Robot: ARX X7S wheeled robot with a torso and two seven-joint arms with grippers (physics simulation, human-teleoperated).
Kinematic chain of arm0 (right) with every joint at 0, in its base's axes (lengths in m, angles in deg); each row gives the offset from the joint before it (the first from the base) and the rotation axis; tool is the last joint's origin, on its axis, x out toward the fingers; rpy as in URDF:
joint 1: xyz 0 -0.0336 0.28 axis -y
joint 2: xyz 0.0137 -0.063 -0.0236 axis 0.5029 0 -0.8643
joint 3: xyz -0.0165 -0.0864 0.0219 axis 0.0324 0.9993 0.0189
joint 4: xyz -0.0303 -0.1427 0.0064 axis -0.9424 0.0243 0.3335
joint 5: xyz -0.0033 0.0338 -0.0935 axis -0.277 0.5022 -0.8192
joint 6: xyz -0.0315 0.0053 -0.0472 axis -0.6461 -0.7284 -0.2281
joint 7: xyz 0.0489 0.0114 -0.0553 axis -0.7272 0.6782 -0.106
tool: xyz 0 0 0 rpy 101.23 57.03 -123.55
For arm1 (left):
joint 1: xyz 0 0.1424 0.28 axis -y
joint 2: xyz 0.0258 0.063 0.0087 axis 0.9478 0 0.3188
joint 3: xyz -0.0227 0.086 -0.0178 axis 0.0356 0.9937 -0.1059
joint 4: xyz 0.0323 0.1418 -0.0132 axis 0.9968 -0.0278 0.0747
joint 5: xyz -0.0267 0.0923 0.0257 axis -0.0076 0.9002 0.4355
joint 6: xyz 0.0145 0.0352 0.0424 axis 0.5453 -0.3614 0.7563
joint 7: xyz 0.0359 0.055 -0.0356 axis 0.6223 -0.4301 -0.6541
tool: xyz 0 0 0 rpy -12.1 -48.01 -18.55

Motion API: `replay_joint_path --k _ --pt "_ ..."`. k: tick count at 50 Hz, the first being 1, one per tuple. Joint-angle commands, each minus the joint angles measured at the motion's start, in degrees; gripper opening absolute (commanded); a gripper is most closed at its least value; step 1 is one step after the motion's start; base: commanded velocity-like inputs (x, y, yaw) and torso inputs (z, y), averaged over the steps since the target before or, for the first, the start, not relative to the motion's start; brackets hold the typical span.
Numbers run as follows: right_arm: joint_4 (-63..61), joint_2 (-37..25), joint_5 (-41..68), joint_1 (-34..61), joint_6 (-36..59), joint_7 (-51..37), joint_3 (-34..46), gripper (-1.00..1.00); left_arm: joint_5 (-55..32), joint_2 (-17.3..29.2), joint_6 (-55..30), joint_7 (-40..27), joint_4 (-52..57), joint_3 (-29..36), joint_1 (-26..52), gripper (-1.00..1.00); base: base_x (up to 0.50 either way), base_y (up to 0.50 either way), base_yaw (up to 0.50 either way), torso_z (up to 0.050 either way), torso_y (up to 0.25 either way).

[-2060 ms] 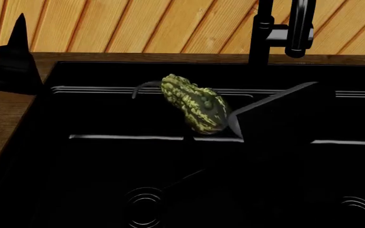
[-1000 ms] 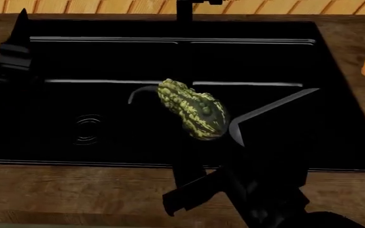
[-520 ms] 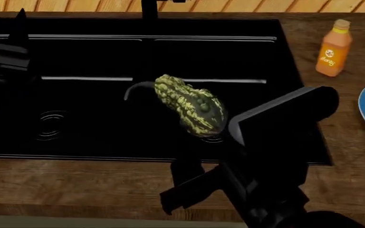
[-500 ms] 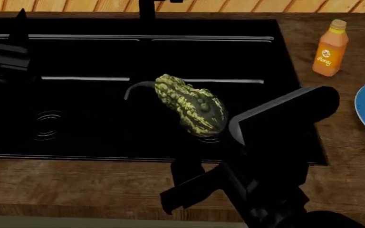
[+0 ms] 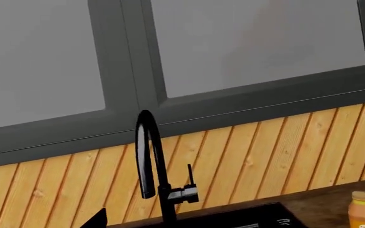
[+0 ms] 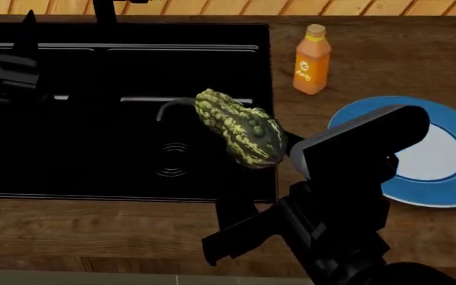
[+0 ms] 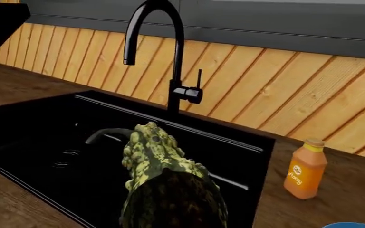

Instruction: Pick the squash from the sink and place it on the plate located on the counter

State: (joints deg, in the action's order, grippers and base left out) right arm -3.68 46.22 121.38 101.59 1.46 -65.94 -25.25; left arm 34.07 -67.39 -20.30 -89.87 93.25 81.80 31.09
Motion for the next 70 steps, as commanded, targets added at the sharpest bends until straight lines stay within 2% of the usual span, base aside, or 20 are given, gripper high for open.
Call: replay_joint_path --k 1,30,45,70 --pt "-0.58 0.60 -3.92 0.81 -0.93 1.28 -1.32 -1.00 0.75 -0.23 -0.02 0.76 -0.25 -0.22 0.34 1.00 0.00 -0.50 0.00 0.000 0.000" --pt "-1.28 0.26 -4.25 1.11 -1.19 0.82 -1.20 -1.00 0.19 0.08 -0.09 0.19 -0.04 0.43 0.88 1.00 0.00 -0.50 0.00 0.000 0.001" --pt "-1.31 0.13 -6.51 1.41 -1.56 1.42 0.00 -1.00 -0.13 0.39 0.20 -0.01 -0.02 0.38 0.58 1.00 0.07 -0.06 0.00 0.000 0.001" --pt "-0.97 0.19 -4.33 1.54 -1.48 1.04 -0.76 -1.00 -0.68 0.66 0.01 -0.57 0.11 0.50 0.65 1.00 0.08 -0.02 0.00 0.000 0.001"
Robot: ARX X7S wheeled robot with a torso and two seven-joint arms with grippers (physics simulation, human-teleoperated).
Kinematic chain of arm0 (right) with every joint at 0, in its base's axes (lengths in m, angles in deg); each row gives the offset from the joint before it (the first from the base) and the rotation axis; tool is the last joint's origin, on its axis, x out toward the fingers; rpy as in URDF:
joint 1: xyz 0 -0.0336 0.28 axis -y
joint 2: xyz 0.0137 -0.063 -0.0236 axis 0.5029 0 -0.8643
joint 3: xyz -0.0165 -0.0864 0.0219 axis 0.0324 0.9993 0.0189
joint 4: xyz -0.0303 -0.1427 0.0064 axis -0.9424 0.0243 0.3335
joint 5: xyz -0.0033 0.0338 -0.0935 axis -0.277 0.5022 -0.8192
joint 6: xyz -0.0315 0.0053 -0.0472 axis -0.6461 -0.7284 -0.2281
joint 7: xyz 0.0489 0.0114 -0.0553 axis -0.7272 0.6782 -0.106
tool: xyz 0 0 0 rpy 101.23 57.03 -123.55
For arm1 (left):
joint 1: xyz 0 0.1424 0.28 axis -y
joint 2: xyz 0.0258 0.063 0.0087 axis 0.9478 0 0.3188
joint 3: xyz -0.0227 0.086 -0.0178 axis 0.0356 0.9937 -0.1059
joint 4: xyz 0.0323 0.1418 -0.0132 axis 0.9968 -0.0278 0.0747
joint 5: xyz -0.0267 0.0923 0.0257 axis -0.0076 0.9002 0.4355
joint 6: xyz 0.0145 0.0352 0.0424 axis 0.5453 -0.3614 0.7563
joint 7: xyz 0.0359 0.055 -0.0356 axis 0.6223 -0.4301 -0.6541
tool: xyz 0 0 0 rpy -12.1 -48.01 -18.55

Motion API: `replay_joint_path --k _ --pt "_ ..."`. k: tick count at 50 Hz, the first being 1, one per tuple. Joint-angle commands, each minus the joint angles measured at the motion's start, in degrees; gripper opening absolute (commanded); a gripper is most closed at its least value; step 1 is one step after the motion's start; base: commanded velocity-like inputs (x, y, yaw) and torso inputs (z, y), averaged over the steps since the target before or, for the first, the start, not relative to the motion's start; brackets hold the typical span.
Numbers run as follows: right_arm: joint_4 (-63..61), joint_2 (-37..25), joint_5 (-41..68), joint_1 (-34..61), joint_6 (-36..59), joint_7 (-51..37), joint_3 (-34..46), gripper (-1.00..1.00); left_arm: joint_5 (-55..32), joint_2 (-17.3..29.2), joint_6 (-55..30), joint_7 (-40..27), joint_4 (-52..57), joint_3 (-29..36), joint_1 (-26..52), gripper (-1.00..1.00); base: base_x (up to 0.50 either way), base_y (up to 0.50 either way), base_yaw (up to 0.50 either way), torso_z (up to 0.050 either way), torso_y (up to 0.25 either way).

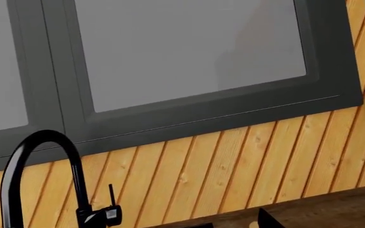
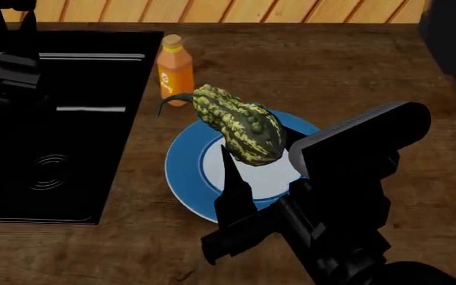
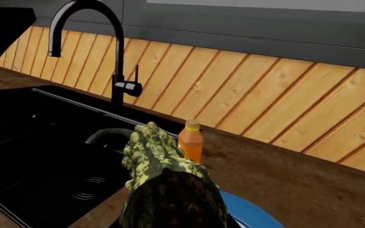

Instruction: Pick the squash from the sink and place it on the plate located on the counter

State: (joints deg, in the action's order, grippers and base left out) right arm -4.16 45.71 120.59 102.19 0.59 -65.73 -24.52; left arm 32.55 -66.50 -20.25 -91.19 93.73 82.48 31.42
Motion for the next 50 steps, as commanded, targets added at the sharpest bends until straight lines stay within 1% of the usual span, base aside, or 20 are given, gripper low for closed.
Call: replay_joint_path --k 1,18,28,31,33,35,42,50 --pt "-0.49 0.67 -3.53 0.92 -0.61 0.88 -1.46 -1.00 0.80 -0.20 -0.09 0.71 -0.25 -0.21 0.29 1.00 0.08 -0.05 0.00 0.000 0.000" --pt "-0.50 0.42 -3.69 1.20 -0.67 1.09 -1.27 -1.00 0.61 -0.06 0.23 0.41 -0.73 0.25 0.35 1.00 0.08 -0.06 0.00 0.001 0.001" --pt "-0.48 0.22 -3.47 1.49 -0.37 0.78 -1.30 -1.00 0.52 -0.06 -1.40 -0.49 0.25 0.70 1.04 1.00 0.06 -0.03 0.00 0.001 0.001" --pt "-0.36 0.15 -3.46 1.48 -0.35 0.82 -1.28 -1.00 -0.01 -0.45 -1.16 -0.35 0.07 -0.19 0.96 1.00 0.00 0.00 0.00 0.000 0.000" --pt "-0.04 0.14 -3.40 1.69 -0.14 0.86 -1.20 -1.00 -0.66 -0.84 -2.84 -0.48 -0.22 -0.76 1.18 1.00 0.00 0.00 0.00 0.000 0.000" --pt "1.09 0.44 -2.28 2.69 1.41 0.30 -0.96 -1.00 -0.60 -0.82 -1.49 -0.35 -0.08 -1.07 0.93 1.00 0.00 0.00 0.00 0.000 0.000" --pt "3.56 0.77 -2.30 6.85 5.29 -0.37 0.52 -1.00 -0.53 -0.48 -1.69 -0.73 0.21 -1.03 0.83 1.00 0.00 0.00 0.00 0.000 0.001" --pt "8.65 1.82 -2.38 8.90 6.85 1.13 1.72 -1.00 -0.57 -0.30 -1.15 -0.75 0.20 -0.57 0.47 1.00 0.00 0.00 0.00 0.000 0.001"
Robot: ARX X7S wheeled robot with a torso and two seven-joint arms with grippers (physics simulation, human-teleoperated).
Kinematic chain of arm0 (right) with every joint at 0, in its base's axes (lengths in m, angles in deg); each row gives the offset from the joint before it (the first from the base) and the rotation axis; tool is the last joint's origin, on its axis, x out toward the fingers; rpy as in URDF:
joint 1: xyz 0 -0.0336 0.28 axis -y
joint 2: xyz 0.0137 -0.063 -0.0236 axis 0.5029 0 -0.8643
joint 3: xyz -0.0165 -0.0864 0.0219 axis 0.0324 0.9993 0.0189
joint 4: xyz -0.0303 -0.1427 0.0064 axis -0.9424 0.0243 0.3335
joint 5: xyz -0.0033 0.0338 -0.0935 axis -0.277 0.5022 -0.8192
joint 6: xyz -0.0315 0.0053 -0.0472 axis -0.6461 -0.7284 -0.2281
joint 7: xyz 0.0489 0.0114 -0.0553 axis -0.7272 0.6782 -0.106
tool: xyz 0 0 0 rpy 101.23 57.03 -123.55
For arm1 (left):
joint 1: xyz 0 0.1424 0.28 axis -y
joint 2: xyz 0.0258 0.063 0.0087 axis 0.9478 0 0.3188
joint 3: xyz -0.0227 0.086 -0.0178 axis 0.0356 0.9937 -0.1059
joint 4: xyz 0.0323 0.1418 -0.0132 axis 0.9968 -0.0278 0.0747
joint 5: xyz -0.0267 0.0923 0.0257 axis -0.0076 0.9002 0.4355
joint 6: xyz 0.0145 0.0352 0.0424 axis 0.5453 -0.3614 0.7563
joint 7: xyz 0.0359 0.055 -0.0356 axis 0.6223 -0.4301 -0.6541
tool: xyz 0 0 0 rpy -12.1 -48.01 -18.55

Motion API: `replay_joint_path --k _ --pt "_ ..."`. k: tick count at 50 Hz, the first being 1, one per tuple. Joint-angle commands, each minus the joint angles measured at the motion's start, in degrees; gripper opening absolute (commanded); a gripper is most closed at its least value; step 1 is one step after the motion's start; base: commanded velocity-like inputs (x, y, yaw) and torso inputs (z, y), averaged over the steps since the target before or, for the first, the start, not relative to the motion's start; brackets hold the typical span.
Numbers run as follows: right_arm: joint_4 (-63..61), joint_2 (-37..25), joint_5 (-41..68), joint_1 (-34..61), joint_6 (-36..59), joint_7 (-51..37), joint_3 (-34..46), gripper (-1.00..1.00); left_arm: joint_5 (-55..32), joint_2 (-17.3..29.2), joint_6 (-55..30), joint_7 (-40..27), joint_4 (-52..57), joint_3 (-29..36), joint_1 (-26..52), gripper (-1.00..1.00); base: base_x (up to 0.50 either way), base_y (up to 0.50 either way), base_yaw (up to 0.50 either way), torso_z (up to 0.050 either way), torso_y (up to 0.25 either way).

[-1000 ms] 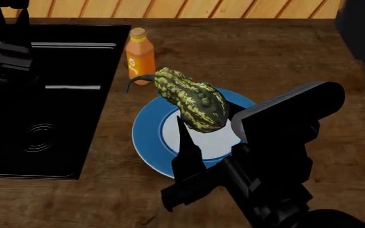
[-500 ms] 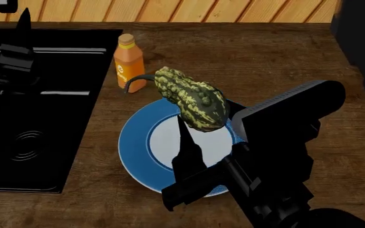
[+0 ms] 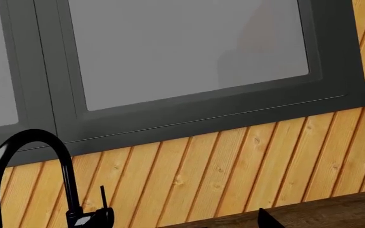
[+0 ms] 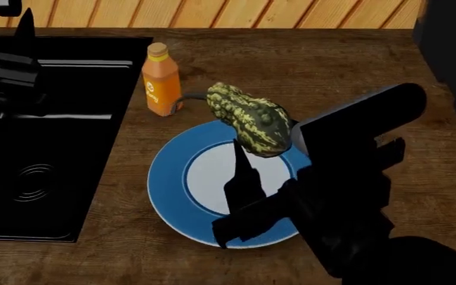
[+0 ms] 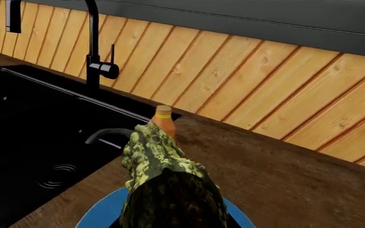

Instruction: Pick the squash from the sink and place it on the plate located on the counter

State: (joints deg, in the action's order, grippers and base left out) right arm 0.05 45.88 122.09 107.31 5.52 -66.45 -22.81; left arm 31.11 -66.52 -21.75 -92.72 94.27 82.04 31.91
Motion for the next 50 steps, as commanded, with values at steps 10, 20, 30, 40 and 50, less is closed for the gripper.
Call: replay_joint_path --k 10,20,30,40,50 --pt "6.90 2.64 -4.48 3.41 1.69 3.56 1.44 -1.00 0.77 -0.03 0.80 0.66 -0.54 -0.14 -0.15 1.00 0.00 0.00 0.00 0.001 0.001" --pt "7.63 2.41 -4.86 1.20 0.02 4.67 1.55 -1.00 0.76 0.10 0.94 0.49 -0.70 0.62 0.17 1.00 0.00 0.00 0.00 0.000 0.001" --pt "8.61 2.11 -5.71 -1.04 -1.81 5.50 1.62 -1.00 0.71 0.08 1.12 0.36 -1.14 1.28 0.66 1.00 0.00 0.00 0.00 0.001 0.001" --pt "9.53 2.11 -6.58 -3.04 -3.50 6.27 1.88 -1.00 0.31 0.31 1.01 0.20 -0.65 0.92 0.28 1.00 0.00 0.00 0.00 0.000 0.001" --pt "10.84 2.55 -7.21 -4.64 -4.87 7.23 2.36 -1.00 -0.05 0.49 0.70 -0.01 -0.30 0.66 0.28 1.00 0.00 0.00 0.00 0.000 0.001"
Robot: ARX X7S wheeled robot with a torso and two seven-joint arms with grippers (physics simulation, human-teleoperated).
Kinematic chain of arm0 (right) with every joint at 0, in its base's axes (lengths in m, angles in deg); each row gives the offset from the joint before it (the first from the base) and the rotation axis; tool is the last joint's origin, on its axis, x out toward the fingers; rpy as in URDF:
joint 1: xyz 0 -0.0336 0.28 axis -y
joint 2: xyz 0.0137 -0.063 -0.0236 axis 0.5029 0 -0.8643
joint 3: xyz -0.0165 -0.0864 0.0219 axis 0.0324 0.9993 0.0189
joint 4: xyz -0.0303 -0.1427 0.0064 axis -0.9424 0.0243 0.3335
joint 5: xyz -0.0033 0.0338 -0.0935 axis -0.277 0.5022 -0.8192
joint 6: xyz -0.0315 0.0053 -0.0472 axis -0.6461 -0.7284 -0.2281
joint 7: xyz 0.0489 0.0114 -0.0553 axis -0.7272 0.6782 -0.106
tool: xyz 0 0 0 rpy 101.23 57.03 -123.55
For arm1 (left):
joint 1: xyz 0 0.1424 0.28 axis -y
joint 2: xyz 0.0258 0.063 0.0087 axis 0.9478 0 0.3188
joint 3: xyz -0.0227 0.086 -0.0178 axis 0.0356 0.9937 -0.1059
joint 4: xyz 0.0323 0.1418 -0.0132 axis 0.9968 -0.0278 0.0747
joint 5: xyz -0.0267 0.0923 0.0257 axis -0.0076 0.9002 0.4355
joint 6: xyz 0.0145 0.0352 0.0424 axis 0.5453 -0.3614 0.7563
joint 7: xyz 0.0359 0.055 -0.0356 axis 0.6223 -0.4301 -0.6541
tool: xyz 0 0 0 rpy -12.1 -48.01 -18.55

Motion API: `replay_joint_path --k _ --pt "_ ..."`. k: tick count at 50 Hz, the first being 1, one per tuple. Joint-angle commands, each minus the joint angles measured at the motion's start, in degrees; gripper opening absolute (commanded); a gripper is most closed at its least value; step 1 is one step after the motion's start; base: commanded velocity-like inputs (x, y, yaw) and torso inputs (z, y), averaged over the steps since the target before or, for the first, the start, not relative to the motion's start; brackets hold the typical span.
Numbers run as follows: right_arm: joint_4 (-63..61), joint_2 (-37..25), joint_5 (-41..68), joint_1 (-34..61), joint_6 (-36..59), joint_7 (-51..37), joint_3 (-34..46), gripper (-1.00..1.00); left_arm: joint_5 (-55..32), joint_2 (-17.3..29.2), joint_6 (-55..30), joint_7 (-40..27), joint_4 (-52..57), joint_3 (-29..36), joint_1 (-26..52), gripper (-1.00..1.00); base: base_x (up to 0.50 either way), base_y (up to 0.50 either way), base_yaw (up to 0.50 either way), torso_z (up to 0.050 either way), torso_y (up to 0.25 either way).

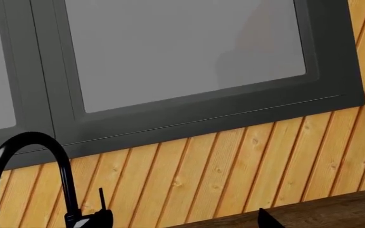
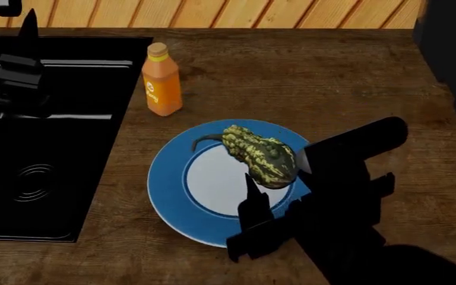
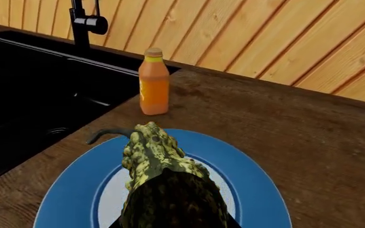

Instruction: Pick the squash from the sink and place it on the plate located on the counter

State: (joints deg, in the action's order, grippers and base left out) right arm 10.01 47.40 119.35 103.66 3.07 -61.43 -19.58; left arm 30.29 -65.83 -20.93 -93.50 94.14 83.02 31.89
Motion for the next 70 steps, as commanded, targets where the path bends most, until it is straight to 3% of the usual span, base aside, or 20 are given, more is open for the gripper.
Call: replay_joint_path --k 1,55,56,70 --pt "0.83 1.06 -4.51 -1.01 -2.37 2.16 -0.79 -1.00 0.75 -0.18 -0.10 0.76 -0.18 -0.29 0.30 1.00 0.00 0.00 0.00 0.000 0.000" --pt "4.18 2.56 -7.26 -2.13 -3.71 4.26 2.29 -1.00 -0.58 0.37 0.16 -0.08 -0.15 -0.15 0.14 1.00 0.00 0.00 0.00 0.001 0.001" --pt "4.05 2.51 -7.17 -2.08 -3.67 4.23 2.24 1.00 -0.61 0.34 0.09 -0.14 0.01 -0.10 0.11 1.00 0.00 0.00 0.00 0.000 0.000" --pt "3.52 2.22 -6.77 -1.94 -3.42 3.92 2.08 1.00 -1.10 0.47 -0.12 -0.32 0.23 -0.27 0.28 1.00 0.00 0.00 0.00 0.000 0.000"
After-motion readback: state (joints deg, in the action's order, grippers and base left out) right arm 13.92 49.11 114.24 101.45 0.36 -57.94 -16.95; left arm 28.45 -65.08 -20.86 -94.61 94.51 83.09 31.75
